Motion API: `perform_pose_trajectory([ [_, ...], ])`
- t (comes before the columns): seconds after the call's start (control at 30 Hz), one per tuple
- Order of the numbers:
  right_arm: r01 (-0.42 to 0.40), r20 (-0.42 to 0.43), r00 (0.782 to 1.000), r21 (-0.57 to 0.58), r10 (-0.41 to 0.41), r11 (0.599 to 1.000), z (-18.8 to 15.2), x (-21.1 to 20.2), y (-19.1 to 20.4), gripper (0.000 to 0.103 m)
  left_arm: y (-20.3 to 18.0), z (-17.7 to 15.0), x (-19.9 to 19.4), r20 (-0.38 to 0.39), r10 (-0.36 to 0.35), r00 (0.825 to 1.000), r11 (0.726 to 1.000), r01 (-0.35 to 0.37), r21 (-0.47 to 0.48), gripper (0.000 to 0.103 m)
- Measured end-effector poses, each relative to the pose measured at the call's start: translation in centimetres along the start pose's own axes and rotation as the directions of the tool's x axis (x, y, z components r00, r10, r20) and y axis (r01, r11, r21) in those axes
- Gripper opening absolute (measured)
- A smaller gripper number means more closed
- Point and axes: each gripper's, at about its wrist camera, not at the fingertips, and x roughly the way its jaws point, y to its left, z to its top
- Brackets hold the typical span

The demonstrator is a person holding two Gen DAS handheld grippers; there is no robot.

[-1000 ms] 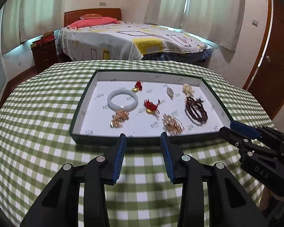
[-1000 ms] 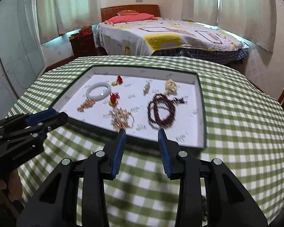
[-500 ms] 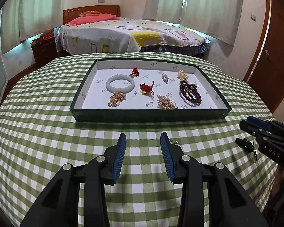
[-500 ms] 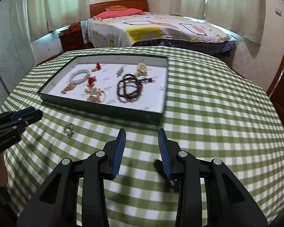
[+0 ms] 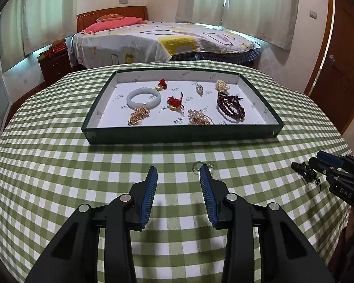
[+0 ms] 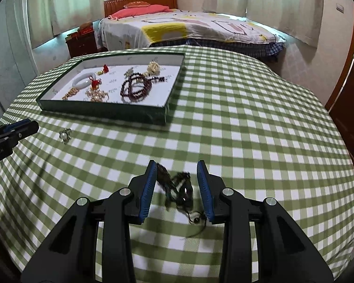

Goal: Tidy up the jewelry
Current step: 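Close the right tool on the black beaded cord bracelet, then close the left tool on the silver pearl ring while the right tool holds the cord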

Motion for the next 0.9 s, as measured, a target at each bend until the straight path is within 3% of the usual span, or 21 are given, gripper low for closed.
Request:
perform_pose_trajectory([
  [0.33, -0.027, -0.048, 0.998, -0.001, 0.026, 1.0, -1.5, 1.7, 0.2, 0.039, -0.8, -0.6, 0.6, -0.024, 0.003, 1.0, 1.0, -0.003, 0.003, 0.038],
  [0.63, -0.006, 0.012, 1.0, -0.028, 0.007, 1.0, -2.3, 1.6, 0.5, 0.038, -1.0, -0.8, 1.1, -0.035, 0.0, 0.999, 1.0, -0.001, -0.002, 0.038],
  [0.7, -0.004, 0.019, 1.0, -0.031, 0.004, 1.0, -2.4, 1.6, 0.5, 0.035, -1.1, -0.8, 1.3, -0.037, -0.001, 0.999, 1.0, 0.001, -0.004, 0.038],
  [0.77, -0.007, 0.02, 1.0, -0.032, 0.007, 0.999, -2.4, 1.5, 0.5, 0.022, -1.2, -0.9, 1.4, -0.038, -0.002, 0.999, 1.0, 0.002, -0.003, 0.038],
  [0.9, -0.013, 0.019, 1.0, -0.03, 0.014, 0.999, -2.3, 1.5, 0.6, 0.019, -1.7, -0.8, 1.8, -0.04, -0.009, 0.999, 1.0, 0.009, 0.003, 0.038],
])
